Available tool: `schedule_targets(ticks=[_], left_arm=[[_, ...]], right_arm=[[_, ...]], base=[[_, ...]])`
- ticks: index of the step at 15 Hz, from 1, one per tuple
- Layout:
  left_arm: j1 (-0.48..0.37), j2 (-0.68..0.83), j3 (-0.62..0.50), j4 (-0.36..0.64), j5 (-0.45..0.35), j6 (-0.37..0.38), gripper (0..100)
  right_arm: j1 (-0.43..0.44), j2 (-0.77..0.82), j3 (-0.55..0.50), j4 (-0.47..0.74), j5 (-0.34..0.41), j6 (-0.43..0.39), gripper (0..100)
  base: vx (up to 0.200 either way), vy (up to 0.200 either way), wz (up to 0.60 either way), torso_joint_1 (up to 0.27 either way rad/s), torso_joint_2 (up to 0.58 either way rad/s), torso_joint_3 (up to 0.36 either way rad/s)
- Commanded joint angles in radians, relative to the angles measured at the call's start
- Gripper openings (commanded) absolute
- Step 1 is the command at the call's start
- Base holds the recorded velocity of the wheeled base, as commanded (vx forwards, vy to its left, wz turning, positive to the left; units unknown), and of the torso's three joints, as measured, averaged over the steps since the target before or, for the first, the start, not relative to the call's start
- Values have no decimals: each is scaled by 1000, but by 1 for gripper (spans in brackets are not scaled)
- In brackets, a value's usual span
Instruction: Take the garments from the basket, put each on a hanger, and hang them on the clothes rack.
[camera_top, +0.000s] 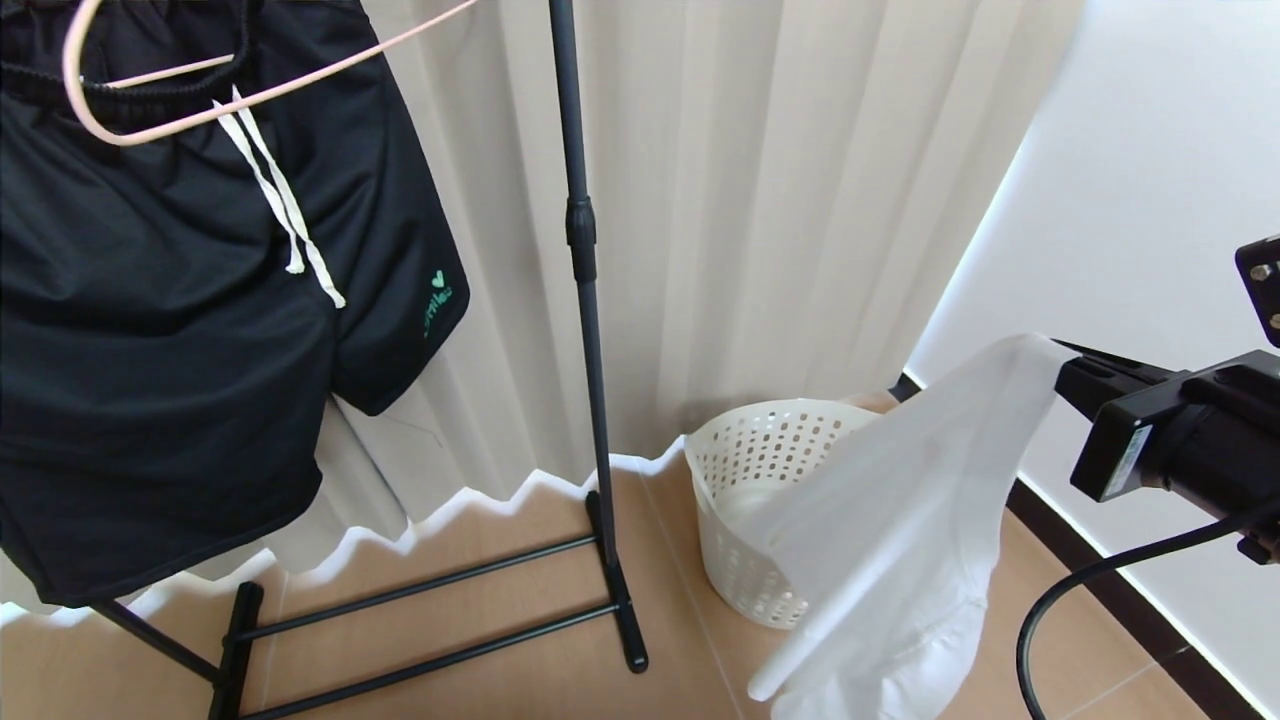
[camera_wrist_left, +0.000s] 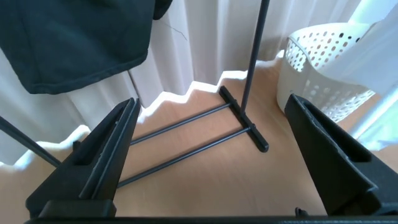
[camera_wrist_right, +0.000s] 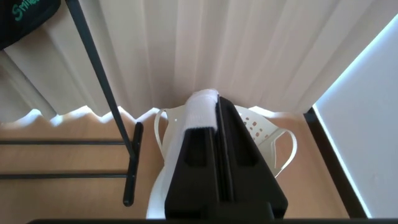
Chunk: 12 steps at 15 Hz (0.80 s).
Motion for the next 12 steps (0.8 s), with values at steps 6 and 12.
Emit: schedule_targets(ticks=[6,12], left_arm=[[0,1,0,0,-1,1,100],[0,1,0,0,0,0,100]], right_arm=[[-14,10,15,1,0,-2,0],[-15,13,25,1,0,-2,0]], base=[[0,0,0,12,-269,-138],[0,0,0,75,-459,-288]])
